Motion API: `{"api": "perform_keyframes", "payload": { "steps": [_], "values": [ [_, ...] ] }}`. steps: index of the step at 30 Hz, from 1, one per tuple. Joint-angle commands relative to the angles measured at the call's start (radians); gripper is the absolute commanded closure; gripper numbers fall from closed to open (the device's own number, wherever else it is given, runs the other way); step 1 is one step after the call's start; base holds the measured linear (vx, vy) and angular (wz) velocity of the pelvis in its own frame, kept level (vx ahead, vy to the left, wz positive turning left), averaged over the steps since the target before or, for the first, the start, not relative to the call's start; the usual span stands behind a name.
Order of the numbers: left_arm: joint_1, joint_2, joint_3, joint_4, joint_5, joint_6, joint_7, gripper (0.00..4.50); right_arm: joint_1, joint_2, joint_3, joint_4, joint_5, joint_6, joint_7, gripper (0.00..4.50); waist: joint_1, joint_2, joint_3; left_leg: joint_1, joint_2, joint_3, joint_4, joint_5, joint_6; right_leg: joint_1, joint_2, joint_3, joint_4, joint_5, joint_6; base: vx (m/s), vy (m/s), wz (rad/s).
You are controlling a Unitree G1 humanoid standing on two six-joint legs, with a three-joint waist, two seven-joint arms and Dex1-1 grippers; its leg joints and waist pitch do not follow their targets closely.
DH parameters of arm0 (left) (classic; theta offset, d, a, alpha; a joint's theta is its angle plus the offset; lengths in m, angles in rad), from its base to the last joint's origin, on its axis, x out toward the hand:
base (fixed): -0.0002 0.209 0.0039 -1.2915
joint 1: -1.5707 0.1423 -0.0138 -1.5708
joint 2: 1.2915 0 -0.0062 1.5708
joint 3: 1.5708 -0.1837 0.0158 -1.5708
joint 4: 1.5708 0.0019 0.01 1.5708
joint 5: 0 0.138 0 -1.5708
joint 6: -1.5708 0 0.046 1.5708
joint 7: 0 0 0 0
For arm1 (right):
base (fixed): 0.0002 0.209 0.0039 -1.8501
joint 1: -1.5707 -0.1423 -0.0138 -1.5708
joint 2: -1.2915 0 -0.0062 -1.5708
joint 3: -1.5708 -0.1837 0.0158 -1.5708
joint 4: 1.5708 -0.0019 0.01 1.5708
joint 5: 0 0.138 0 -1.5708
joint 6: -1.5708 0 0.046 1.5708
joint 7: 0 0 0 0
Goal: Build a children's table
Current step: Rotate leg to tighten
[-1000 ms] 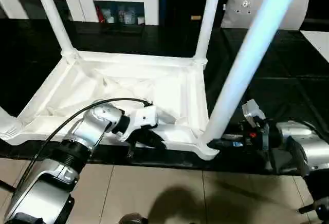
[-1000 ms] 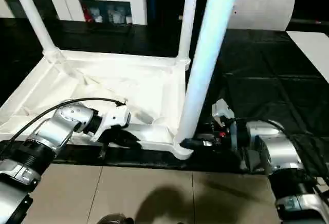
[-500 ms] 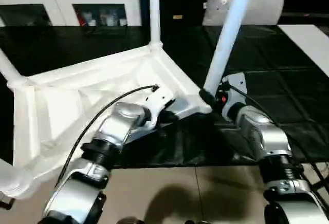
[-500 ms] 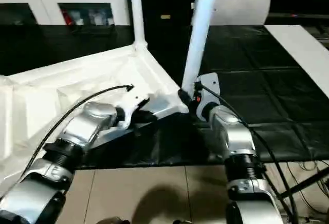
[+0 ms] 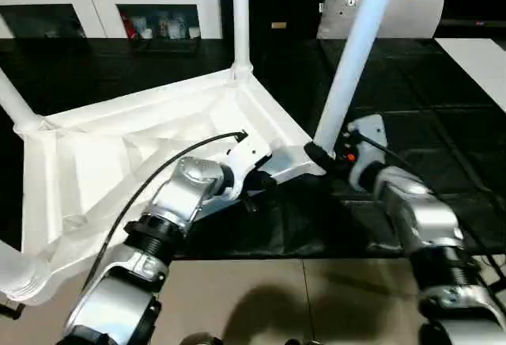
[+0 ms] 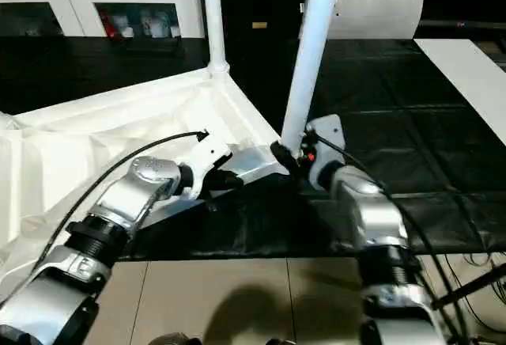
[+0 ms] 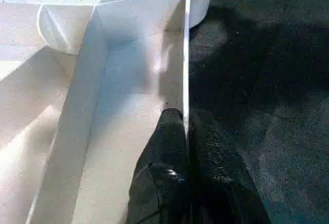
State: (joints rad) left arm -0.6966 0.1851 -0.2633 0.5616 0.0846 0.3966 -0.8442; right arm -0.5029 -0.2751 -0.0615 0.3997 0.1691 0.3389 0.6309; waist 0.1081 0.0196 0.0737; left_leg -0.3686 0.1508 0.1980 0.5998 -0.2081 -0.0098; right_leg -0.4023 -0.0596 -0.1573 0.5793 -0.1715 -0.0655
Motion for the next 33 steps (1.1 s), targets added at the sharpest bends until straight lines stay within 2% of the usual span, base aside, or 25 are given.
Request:
{"api": "perform_keyframes", "payload": {
  "steps": [1, 3, 4, 7, 10, 12, 16, 18, 19, 20, 21, 25, 26, 33],
  "values": [
    [0.003, 0.031, 0.013, -0.015, -0.012, -0.07, -0.035, 4.5, 0.006, -0.038, 0.012, -0.025, 0.025, -0.008, 0.094, 0.52, 0.006, -0.02, -0.079, 0.004, 0.095, -0.052, -0.054, -0.008, 0.148, 0.076, -0.138, 0.088, -0.066, -0.182, -0.083, 0.0, 0.0, 0.0],
    [0.004, 0.05, 0.002, -0.012, -0.007, -0.092, -0.064, 4.5, 0.008, -0.07, 0.02, -0.024, 0.025, -0.014, 0.144, 0.48, 0.006, -0.019, -0.079, 0.005, 0.093, -0.052, -0.053, -0.012, 0.149, 0.075, -0.135, 0.087, -0.068, -0.199, -0.076, 0.0, 0.0, 0.0],
    [0.005, 0.057, -0.003, -0.011, -0.006, -0.1, -0.076, 4.5, 0.009, -0.082, 0.024, -0.024, 0.025, -0.016, 0.163, 0.32, 0.006, -0.019, -0.079, 0.004, 0.095, -0.052, -0.053, -0.009, 0.15, 0.074, -0.133, 0.087, -0.068, -0.202, -0.074, 0.0, 0.0, 0.0],
    [0.017, 0.108, -0.05, -0.027, -0.008, -0.137, -0.184, 4.5, 0.038, -0.154, 0.073, -0.068, 0.052, -0.051, 0.336, 0.32, 0.012, -0.018, -0.079, 0.005, 0.101, -0.052, -0.052, -0.014, 0.159, 0.072, -0.134, 0.087, -0.064, -0.197, -0.069, 0.0, 0.0, 0.0],
    [0.026, 0.133, -0.074, -0.042, -0.012, -0.165, -0.249, 4.5, 0.035, -0.173, 0.085, -0.058, 0.044, -0.075, 0.372, 0.32, 0.015, -0.018, -0.079, 0.008, 0.104, -0.052, -0.052, -0.009, 0.161, 0.067, -0.134, 0.086, -0.062, -0.186, -0.091, 0.0, 0.0, 0.0],
    [0.033, 0.159, -0.099, -0.052, -0.016, -0.206, -0.319, 4.5, 0.021, -0.188, 0.099, -0.024, 0.03, -0.111, 0.403, 0.32, 0.018, -0.02, -0.078, 0.009, 0.104, -0.051, -0.053, -0.018, 0.146, 0.067, -0.137, 0.088, -0.063, -0.211, -0.094, 0.0, 0.0, 0.0],
    [0.039, 0.192, -0.127, -0.062, -0.021, -0.244, -0.403, 4.5, 0.015, -0.207, 0.123, -0.003, 0.036, -0.15, 0.489, 0.32, 0.034, -0.015, -0.078, 0.015, 0.109, -0.049, -0.053, -0.023, 0.137, 0.062, -0.135, 0.089, -0.064, -0.218, -0.098, 0.0, 0.0, 0.0],
    [0.036, 0.204, -0.133, -0.061, -0.022, -0.257, -0.429, 4.5, 0.021, -0.22, 0.135, -0.011, 0.052, -0.158, 0.552, 0.32, 0.041, -0.018, -0.078, 0.016, 0.112, -0.049, -0.054, -0.028, 0.134, 0.062, -0.138, 0.091, -0.061, -0.218, -0.099, 0.0, 0.0, 0.0],
    [0.032, 0.22, -0.139, -0.058, -0.024, -0.277, -0.462, 4.5, 0.034, -0.239, 0.154, -0.025, 0.072, -0.144, 0.629, 0.32, 0.043, -0.022, -0.077, 0.014, 0.11, -0.048, -0.054, -0.033, 0.137, 0.064, -0.139, 0.091, -0.062, -0.22, -0.096, 0.0, 0.0, 0.0],
    [0.032, 0.22, -0.139, -0.058, -0.024, -0.277, -0.462, 4.5, 0.034, -0.239, 0.154, -0.025, 0.072, -0.144, 0.629, 0.32, 0.045, -0.021, -0.078, 0.014, 0.109, -0.049, -0.053, -0.034, 0.139, 0.066, -0.139, 0.09, -0.061, -0.221, -0.095, 0.0, 0.0, 0.0],
    [0.029, 0.226, -0.139, -0.057, -0.026, -0.284, -0.474, 4.5, 0.041, -0.248, 0.162, -0.032, 0.084, -0.128, 0.666, 0.58, 0.046, -0.022, -0.077, 0.011, 0.111, -0.049, -0.053, -0.03, 0.142, 0.065, -0.138, 0.09, -0.06, -0.219, -0.091, 0.0, 0.0, 0.0],
    [0.022, 0.235, -0.138, -0.045, -0.028, -0.299, -0.488, 4.5, 0.052, -0.267, 0.178, -0.042, 0.118, -0.091, 0.737, 0.72, 0.049, -0.025, -0.078, 0.011, 0.108, -0.05, -0.052, -0.021, 0.146, 0.066, -0.137, 0.088, -0.062, -0.225, -0.084, 0.0, 0.0, 0.0],
    [0.021, 0.236, -0.138, -0.042, -0.029, -0.301, -0.49, 4.5, 0.053, -0.27, 0.18, -0.043, 0.12, -0.087, 0.747, 0.99, 0.049, -0.025, -0.078, 0.011, 0.109, -0.05, -0.053, -0.02, 0.144, 0.065, -0.136, 0.088, -0.062, -0.231, -0.081, 0.0, 0.0, 0.0],
    [0.018, 0.233, -0.136, -0.031, -0.035, -0.306, -0.501, 4.5, 0.056, -0.278, 0.186, -0.033, 0.13, -0.083, 0.792, 1.52, 0.057, -0.026, -0.078, 0.012, 0.107, -0.049, -0.053, -0.017, 0.136, 0.063, -0.135, 0.088, -0.064, -0.247, -0.073, 0.0, 0.0, 0.0]
  ]
}}
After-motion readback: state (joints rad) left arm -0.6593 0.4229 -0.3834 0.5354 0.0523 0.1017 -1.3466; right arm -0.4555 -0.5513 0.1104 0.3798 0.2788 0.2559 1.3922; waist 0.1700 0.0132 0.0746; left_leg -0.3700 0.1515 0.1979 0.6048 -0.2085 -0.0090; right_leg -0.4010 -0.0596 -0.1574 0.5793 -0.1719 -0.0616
